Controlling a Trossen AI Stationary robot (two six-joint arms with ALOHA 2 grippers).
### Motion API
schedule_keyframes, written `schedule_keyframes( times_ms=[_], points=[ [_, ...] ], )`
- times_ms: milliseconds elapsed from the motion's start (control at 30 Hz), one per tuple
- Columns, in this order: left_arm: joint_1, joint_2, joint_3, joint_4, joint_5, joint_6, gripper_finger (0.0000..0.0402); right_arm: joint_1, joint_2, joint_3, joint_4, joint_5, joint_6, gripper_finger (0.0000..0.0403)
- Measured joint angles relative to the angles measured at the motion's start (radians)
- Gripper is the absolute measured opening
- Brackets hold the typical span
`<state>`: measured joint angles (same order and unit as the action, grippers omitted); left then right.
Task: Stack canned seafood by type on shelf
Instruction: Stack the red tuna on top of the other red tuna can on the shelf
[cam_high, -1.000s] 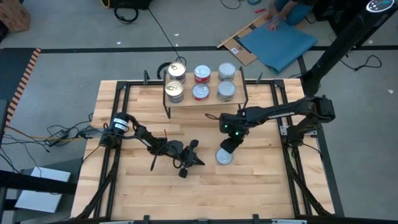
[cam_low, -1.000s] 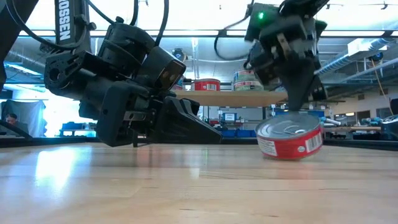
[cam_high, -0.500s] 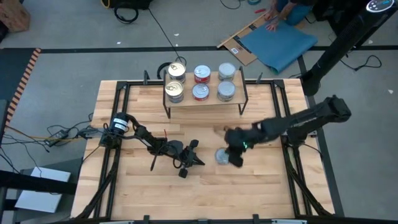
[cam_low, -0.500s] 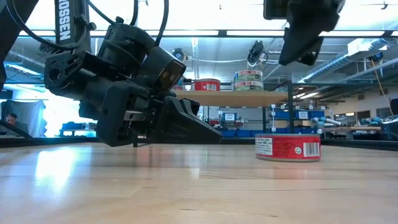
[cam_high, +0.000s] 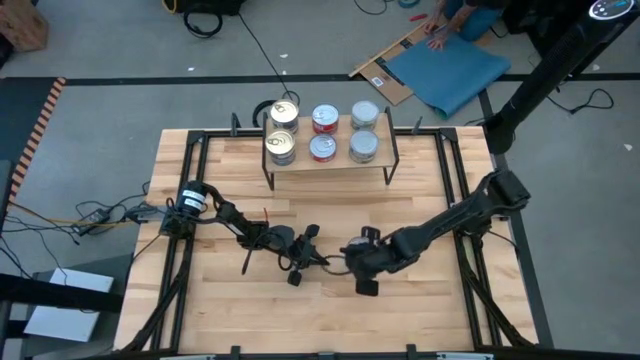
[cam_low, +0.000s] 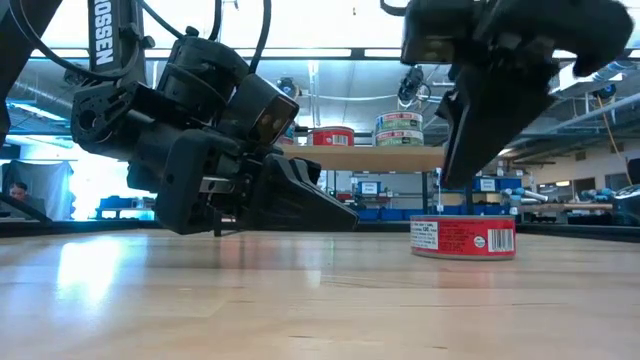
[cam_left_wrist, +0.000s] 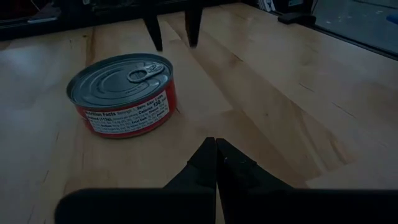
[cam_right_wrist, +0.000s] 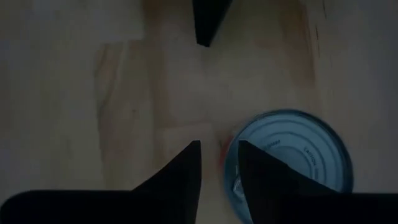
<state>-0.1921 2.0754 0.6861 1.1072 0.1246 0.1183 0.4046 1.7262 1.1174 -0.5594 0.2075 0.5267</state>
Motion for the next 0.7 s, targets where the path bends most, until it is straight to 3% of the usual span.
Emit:
schedule_keyframes(
  times_ms=[433, 700],
  points=[
    [0.0, 0.0, 0.0, -0.009, -0.012, 0.0, 0.0006, 0.005, 0.186, 0.146, -0.153, 0.045, 0.08, 0.0088],
    [0.0, 0.0, 0.0, -0.014, -0.012, 0.0, 0.0006, 0.002, 0.191, 0.152, -0.184, 0.077, 0.083, 0.0012]
  ],
)
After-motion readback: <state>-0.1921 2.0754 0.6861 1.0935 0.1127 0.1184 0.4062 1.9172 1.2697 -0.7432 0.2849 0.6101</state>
